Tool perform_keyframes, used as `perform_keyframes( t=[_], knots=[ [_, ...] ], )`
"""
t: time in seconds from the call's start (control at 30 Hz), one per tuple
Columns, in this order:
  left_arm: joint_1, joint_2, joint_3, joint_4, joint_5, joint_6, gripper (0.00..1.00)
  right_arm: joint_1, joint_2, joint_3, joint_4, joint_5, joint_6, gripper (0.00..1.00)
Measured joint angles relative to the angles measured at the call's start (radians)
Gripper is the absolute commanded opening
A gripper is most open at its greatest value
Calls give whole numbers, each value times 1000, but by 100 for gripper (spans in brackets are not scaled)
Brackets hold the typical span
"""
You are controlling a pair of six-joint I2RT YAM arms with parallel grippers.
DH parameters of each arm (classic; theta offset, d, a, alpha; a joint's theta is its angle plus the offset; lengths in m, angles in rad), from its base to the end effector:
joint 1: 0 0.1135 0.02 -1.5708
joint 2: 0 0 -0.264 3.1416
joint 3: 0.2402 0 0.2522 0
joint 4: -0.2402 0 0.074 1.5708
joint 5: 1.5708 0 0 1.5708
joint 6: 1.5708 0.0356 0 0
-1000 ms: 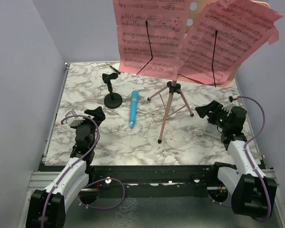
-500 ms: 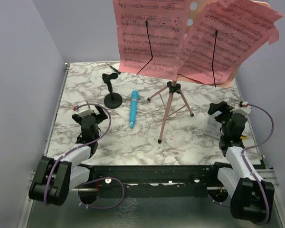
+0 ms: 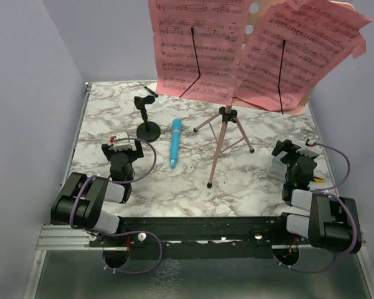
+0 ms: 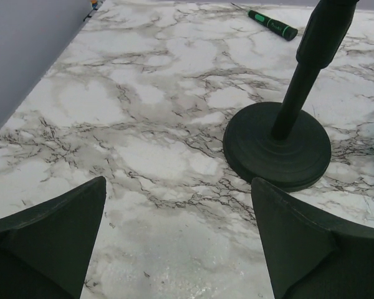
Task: Set up the instrument practice props
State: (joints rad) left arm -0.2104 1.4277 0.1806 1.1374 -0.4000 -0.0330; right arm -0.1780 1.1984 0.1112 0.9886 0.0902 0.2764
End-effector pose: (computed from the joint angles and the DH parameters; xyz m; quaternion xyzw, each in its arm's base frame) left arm 0.2213 -0.0331 0.1500 -0.0674 0.7388 0.0675 0.6671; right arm 0.1962 -0.0385 0.1597 0.1963 0.7145 -0.0004 0.6716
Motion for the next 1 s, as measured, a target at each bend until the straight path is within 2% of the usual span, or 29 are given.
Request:
perform_keyframes(
  t=[0.1, 0.2, 0.27, 0.6, 1.0],
  knots=[
    [0, 60, -18, 138, 3, 40, 99, 0, 52, 0, 91, -6, -35, 96],
    [0, 194, -30, 262, 10, 72, 99, 0, 101, 0, 162, -10, -56, 95],
    [0, 238, -35, 277, 12, 83, 99, 0, 135, 0, 198, -12, -64, 95],
    [0, 240, -11, 307, 16, 99, 99, 36, 331, -5, 427, -45, -120, 100],
    [6, 240, 40, 245, 13, 95, 99, 105, 339, 134, 278, -58, -211, 100]
  ],
)
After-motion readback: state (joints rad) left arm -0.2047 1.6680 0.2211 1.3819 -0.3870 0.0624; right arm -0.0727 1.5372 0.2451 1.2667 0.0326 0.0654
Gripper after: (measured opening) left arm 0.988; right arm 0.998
